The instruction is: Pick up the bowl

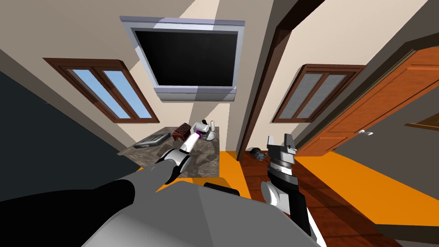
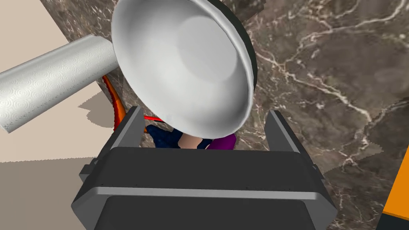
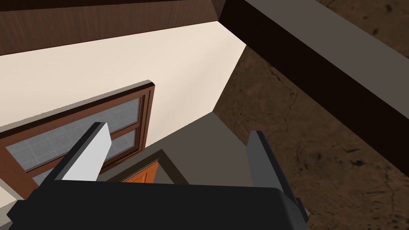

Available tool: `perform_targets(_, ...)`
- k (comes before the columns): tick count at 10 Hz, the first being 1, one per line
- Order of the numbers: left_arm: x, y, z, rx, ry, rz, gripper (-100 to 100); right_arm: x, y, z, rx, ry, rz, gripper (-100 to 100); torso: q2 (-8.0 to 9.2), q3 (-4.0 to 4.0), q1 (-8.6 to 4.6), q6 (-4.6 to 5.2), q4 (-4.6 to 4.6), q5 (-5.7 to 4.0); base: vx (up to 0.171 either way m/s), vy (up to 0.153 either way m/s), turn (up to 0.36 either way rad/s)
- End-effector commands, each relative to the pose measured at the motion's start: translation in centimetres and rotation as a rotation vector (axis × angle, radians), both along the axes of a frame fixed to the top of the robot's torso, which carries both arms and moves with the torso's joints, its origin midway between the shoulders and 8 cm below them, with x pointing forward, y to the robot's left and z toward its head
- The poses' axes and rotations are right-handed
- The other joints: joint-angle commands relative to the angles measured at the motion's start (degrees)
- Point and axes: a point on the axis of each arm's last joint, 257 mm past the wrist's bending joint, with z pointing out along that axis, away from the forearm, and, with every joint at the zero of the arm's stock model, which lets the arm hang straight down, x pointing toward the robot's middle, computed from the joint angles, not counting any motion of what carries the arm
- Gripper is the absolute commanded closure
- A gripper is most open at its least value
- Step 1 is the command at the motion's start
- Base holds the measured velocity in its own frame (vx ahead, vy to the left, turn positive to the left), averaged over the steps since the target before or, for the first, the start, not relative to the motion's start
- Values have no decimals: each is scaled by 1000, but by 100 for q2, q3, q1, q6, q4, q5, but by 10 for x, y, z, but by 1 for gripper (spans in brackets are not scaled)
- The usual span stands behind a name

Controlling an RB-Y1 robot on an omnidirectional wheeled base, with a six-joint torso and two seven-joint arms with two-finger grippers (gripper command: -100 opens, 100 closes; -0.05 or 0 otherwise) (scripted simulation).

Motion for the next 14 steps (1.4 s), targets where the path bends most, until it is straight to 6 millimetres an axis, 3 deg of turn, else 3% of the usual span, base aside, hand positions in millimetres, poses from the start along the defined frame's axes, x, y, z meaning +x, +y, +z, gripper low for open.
perform_targets(1, -7, 0, -6, 8, 38, -2, -100, 0, 0, 0, 0, 0, 0, 0, 0, 0, 0, 0, 0, 0, 48, 25, 6)
perform_targets(5, -42, 1, -35, 39, 209, -15, -100, 0, 0, 0, 0, 0, 0, 0, -7, -5, -1, 0, -2, 0, 63, 32, 14)
perform_targets(6, -36, 1, -28, 35, 184, -13, -100, 0, 0, 0, 0, 0, 0, 0, -7, -5, -1, 0, -3, 1, 29, 14, 1)
perform_targets(7, -38, 1, -29, 36, 191, -13, 0, 0, 0, 0, 0, 0, 0, 0, 3, 1, -7, 1, 0, -1, 5, 3, 0)
perform_targets(8, -37, 3, -40, 37, 189, -11, -100, 0, 0, 0, 0, 0, 0, 0, 13, 7, -12, 1, 2, -2, 16, 3, -21)
perform_targets(10, -37, 5, -51, 37, 189, -8, -100, 0, 0, 0, 0, 0, 0, 0, 11, 6, -14, 1, 2, -3, 23, 0, -16)
perform_targets(11, -37, 4, -48, 37, 191, -9, -100, 0, 0, 0, 0, 0, 0, 0, 11, 6, -15, 2, 2, -3, 10, -1, -2)
perform_targets(12, -37, 4, -48, 37, 189, -9, 100, 0, 0, 0, 0, 0, 0, 0, 14, 8, -15, 1, 3, -3, 0, 0, 0)
perform_targets(14, -38, 5, -49, 37, 191, -9, 100, 0, 0, 0, 0, 0, 0, 0, 13, 8, -16, 5, 5, -3, 0, 0, 0)
